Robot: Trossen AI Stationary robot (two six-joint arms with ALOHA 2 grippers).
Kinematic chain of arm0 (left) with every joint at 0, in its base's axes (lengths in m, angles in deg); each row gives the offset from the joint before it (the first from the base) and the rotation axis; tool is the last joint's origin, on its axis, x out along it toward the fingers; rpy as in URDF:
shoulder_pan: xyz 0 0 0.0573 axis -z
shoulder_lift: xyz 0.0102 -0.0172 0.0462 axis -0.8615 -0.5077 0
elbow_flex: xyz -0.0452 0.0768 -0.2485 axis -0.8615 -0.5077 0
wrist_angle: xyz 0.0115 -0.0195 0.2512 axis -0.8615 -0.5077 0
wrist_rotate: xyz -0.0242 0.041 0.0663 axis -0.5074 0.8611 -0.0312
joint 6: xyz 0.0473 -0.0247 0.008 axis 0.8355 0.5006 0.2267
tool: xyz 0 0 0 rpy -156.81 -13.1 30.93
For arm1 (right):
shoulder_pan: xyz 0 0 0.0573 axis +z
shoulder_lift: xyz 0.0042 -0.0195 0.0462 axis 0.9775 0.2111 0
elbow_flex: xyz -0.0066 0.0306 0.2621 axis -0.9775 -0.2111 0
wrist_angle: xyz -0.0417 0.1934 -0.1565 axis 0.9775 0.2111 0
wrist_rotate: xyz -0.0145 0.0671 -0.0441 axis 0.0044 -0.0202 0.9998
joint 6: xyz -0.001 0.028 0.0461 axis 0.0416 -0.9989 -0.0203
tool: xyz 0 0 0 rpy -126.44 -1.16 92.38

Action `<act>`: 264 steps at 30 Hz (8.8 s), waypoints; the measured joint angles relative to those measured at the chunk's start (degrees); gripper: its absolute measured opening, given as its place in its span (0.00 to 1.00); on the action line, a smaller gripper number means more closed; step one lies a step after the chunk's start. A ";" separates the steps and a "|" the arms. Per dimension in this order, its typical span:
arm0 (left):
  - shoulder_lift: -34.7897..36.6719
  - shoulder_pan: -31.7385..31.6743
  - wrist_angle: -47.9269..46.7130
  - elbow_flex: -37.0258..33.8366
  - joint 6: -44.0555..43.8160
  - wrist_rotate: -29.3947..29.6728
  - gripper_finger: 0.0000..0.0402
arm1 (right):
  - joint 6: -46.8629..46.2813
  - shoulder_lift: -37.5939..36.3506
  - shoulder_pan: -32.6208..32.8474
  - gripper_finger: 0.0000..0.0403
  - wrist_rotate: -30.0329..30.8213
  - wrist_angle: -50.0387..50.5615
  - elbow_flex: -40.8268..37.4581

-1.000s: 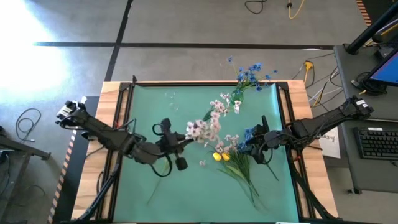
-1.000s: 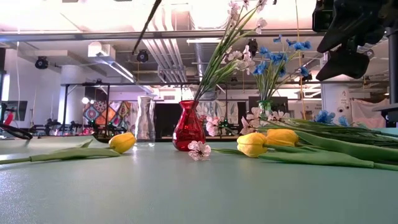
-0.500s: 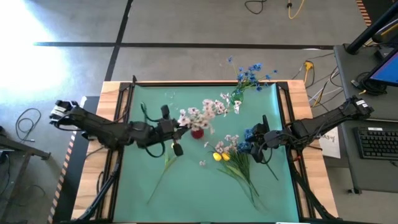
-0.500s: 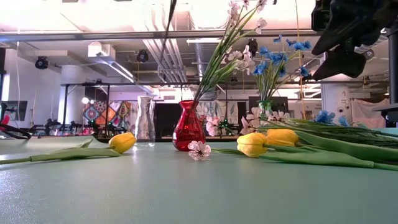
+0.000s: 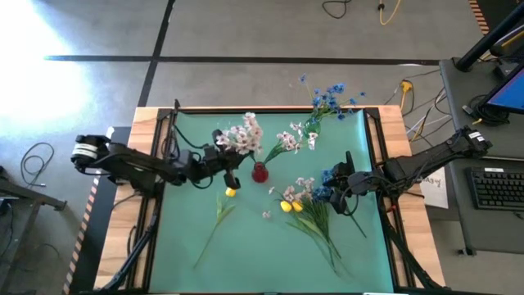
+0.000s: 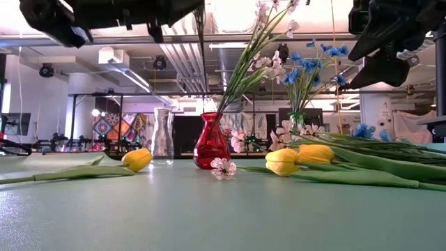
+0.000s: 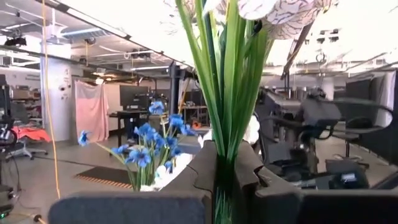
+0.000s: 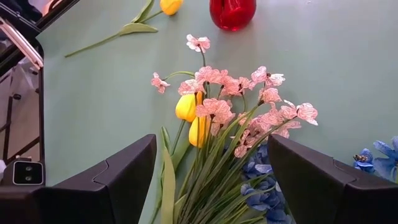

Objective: Sort flowers into vase by color
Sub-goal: Put the white flowers into the red vase, then put the yellow tulip into the transparent vase

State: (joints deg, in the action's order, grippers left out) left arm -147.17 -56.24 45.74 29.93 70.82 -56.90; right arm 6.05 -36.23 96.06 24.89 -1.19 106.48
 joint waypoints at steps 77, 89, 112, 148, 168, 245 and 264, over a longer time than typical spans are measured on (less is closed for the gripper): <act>10.19 -0.68 -64.85 8.10 -17.89 3.43 0.68 | -1.80 0.00 0.02 0.74 -0.50 0.28 0.00; 9.72 5.14 -109.13 23.54 -39.99 0.09 0.68 | -9.23 0.00 0.02 0.74 -7.57 0.43 0.00; -0.59 24.01 -111.38 22.71 -63.94 -3.27 0.68 | -24.14 17.54 11.35 0.74 -15.78 21.65 12.98; -14.98 34.70 -110.05 22.69 -71.08 -0.39 0.68 | -27.01 17.44 13.14 0.74 -6.24 32.44 13.23; -19.67 44.28 -108.87 22.19 -77.65 14.57 0.68 | -24.40 17.42 13.25 0.74 2.42 31.06 13.20; -22.71 44.78 -99.78 16.15 -82.24 21.07 0.42 | -20.11 17.42 13.25 0.74 8.00 25.93 13.18; -22.67 44.10 -87.08 9.12 -81.87 24.57 0.09 | -19.48 17.42 13.25 0.74 7.96 25.62 13.18</act>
State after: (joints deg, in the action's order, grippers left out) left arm -169.84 -12.15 -41.33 39.05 -11.05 -32.33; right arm -13.42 -18.81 109.30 32.86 24.42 119.66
